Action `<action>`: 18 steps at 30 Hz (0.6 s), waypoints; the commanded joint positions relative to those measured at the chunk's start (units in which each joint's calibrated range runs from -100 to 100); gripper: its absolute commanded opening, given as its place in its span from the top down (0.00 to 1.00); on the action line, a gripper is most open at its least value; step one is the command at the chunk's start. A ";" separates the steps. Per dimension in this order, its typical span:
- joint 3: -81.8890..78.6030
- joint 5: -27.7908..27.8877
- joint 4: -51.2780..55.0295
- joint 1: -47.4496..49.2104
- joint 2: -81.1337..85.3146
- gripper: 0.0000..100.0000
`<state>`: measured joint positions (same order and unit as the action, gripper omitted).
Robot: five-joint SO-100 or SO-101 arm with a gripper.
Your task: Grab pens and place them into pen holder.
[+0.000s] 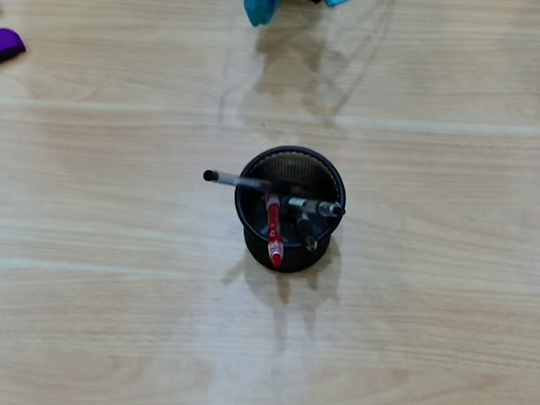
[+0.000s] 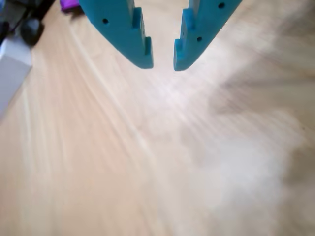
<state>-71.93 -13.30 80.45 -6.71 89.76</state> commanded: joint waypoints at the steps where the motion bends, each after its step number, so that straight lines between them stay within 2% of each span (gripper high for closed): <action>1: -3.89 0.08 2.45 2.28 9.73 0.96; 8: -6.06 -0.18 1.76 11.47 5.68 0.98; 9: -11.59 -0.50 1.07 13.65 5.76 0.98; 14: -24.26 -4.37 -17.49 16.31 6.35 0.98; 18: -28.07 -7.71 -23.68 16.71 9.06 0.98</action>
<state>-95.93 -17.89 62.45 9.67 97.38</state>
